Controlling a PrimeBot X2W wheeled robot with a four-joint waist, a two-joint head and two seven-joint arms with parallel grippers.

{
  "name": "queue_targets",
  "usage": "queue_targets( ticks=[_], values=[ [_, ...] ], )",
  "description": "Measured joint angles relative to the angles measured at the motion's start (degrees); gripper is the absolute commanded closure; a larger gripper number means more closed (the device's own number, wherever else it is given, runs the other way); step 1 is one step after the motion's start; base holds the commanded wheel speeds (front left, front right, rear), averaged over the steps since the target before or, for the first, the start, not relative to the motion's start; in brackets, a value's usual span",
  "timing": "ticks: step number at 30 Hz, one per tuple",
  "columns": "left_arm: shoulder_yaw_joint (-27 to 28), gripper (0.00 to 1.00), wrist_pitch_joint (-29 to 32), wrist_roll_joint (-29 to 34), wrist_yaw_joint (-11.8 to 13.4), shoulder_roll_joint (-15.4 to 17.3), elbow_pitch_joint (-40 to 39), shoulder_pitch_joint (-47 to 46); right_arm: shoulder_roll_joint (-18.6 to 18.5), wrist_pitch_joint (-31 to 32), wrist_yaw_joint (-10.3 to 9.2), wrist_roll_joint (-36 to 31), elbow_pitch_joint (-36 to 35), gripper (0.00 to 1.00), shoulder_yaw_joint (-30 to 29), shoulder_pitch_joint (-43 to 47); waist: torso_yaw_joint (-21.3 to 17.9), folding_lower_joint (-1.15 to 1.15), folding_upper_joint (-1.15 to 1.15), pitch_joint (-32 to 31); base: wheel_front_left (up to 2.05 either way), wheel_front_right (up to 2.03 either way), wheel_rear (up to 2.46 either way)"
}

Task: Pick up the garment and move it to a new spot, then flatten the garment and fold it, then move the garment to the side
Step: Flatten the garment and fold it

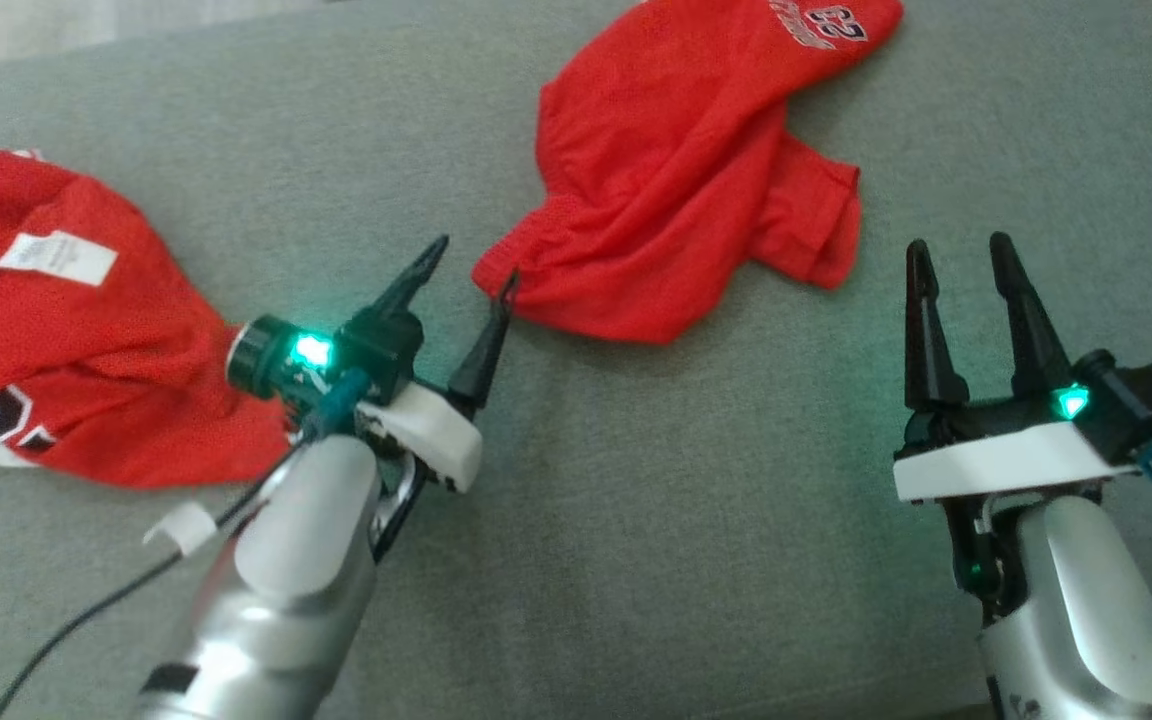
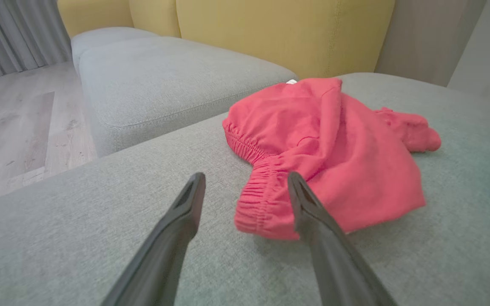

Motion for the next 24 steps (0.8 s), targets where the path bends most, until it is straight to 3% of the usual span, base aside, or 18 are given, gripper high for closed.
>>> queue_targets(
  ticks=[11,12,13,14,24],
  values=[
    [-6.5,0.00,0.5,-5.9,-0.4,-0.8,9.7,-5.2,0.0,0.0,0.00,0.6,-0.1,0.00,0.4,-1.1,-3.1,0.00,0.00,2.2,0.00,0.00,0.00],
    [-7.4,0.05,0.5,-6.7,-0.4,-0.8,10.2,-5.3,0.0,0.0,0.00,0.6,-0.1,0.00,0.4,-1.1,-3.2,0.00,0.00,2.3,0.00,0.00,0.00],
    [-7.9,0.59,0.7,-7.2,-0.4,-0.8,10.6,-5.3,0.0,0.0,0.00,0.6,-0.1,0.00,0.4,-1.1,-3.3,-0.01,0.00,2.3,0.00,0.00,0.00],
    [-7.9,1.00,0.7,-7.2,-0.4,-0.8,10.6,-5.3,0.0,0.0,0.00,0.6,-0.1,0.00,0.4,-1.1,-3.3,-0.01,0.00,2.3,0.00,0.00,0.00],
    [-4.4,1.00,-2.2,-11.8,0.5,-0.3,8.9,-7.3,0.0,0.0,0.00,0.3,0.5,0.00,0.3,-1.1,-2.1,-0.01,0.00,0.8,0.00,0.00,0.00]
  ],
)
